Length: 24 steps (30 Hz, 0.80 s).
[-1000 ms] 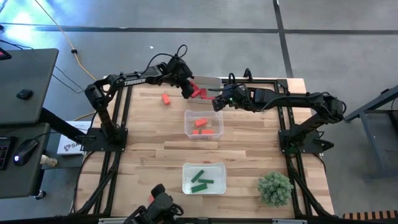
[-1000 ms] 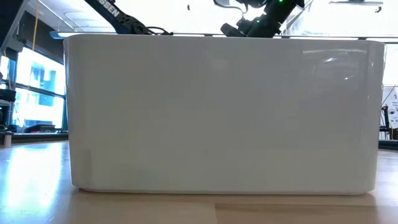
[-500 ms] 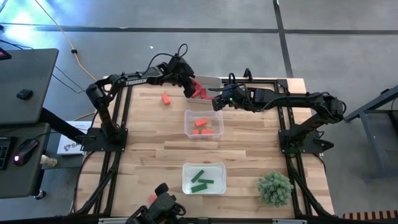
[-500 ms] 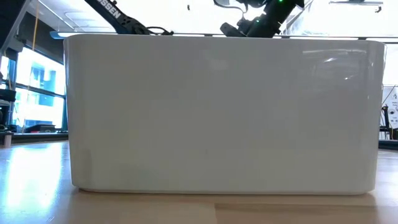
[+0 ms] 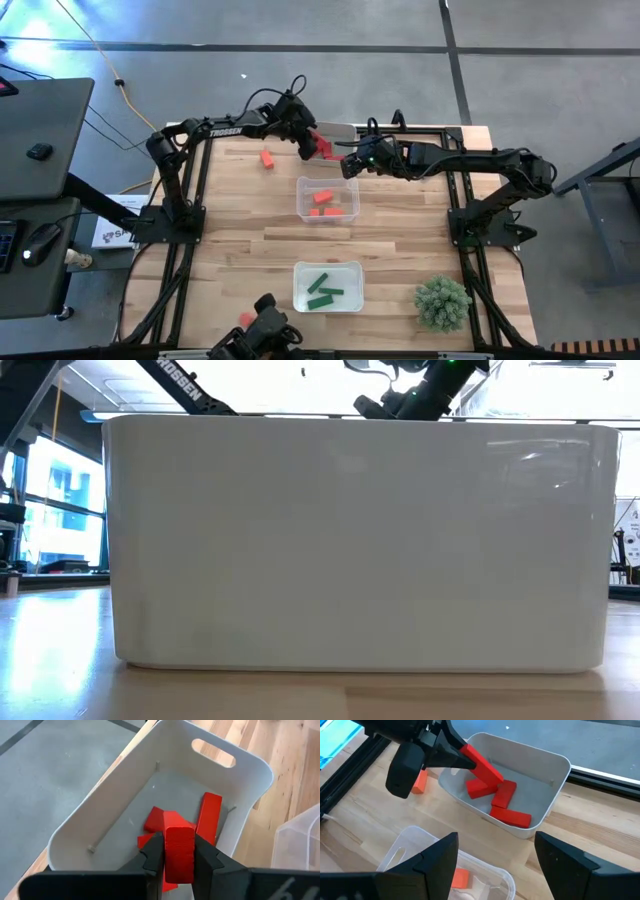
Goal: Sort & place blocks by color
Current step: Put the red block into the gray bin, then put the green block into the white bin
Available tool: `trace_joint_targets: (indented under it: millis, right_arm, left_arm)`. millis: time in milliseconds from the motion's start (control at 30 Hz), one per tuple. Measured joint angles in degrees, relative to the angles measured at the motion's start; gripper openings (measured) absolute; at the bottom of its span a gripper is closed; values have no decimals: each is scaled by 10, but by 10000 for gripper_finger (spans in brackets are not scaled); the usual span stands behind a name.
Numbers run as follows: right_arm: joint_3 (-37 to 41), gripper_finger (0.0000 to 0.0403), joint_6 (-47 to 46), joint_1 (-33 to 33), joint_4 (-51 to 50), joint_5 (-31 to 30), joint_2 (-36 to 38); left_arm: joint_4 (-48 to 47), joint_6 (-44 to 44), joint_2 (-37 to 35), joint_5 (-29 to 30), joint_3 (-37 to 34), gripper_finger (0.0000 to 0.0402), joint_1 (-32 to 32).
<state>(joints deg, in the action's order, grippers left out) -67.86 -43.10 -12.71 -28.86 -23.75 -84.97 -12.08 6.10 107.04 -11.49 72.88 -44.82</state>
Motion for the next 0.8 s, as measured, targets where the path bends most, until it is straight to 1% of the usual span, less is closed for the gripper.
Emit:
trace_joint_targets:
  millis: [167, 400, 500, 700, 800]
  right_arm:
    - [0, 252, 0, 0, 0, 1, 0]
    - [0, 252, 0, 0, 0, 1, 0]
    - [0, 252, 0, 0, 0, 1, 0]
    - [0, 252, 0, 0, 0, 1, 0]
    - [0, 252, 0, 0, 0, 1, 0]
  left_arm:
    - [2, 1, 0, 0, 0, 52, 0]
    - [4, 1, 0, 1, 0, 104, 0]
    - [4, 1, 0, 1, 0, 120, 0]
    - [10, 1, -2, 1, 0, 132, -3]
    - [-15, 1, -2, 1, 19, 133, -3]
